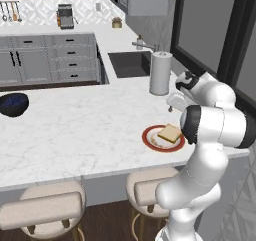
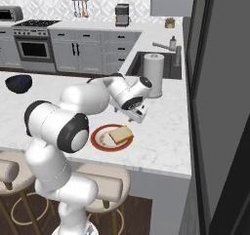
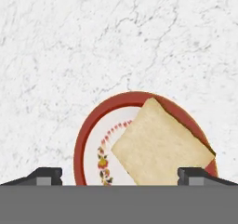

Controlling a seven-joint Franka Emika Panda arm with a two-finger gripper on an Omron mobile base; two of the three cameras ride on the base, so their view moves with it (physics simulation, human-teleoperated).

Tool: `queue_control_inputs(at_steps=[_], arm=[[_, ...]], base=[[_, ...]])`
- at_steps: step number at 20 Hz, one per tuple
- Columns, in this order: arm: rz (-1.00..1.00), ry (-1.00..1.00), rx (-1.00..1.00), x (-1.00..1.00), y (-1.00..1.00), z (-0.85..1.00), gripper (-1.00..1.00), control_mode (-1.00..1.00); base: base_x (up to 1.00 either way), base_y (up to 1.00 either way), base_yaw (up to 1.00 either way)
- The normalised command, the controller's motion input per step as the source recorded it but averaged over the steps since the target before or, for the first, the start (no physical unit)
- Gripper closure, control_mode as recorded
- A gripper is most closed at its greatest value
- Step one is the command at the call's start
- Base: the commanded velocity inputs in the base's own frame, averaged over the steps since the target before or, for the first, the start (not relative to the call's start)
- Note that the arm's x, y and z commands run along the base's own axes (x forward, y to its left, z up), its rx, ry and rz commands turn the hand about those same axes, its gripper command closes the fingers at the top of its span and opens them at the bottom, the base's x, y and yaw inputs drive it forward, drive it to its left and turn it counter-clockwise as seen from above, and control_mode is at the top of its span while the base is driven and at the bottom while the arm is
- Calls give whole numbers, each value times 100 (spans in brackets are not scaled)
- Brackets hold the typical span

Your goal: Start the toaster. Once the lever pops up, take the bread to the plate on the dining counter.

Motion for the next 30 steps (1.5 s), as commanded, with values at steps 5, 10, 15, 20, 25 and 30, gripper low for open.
queue_control_inputs(at_steps=[5,10,15,20,25,30], arm=[[-12,0,-16,-7,13,13,-100,-100],[-12,0,-21,-27,51,17,-100,-100],[-8,0,-16,-39,57,35,-100,-100],[-4,-1,-5,-33,30,58,-100,-100],[-2,-1,-1,-34,6,63,-100,-100],[1,-4,0,-59,0,47,-100,-100]], base=[[0,0,0],[0,0,0],[0,0,0],[0,0,0],[0,0,0],[0,0,0]])
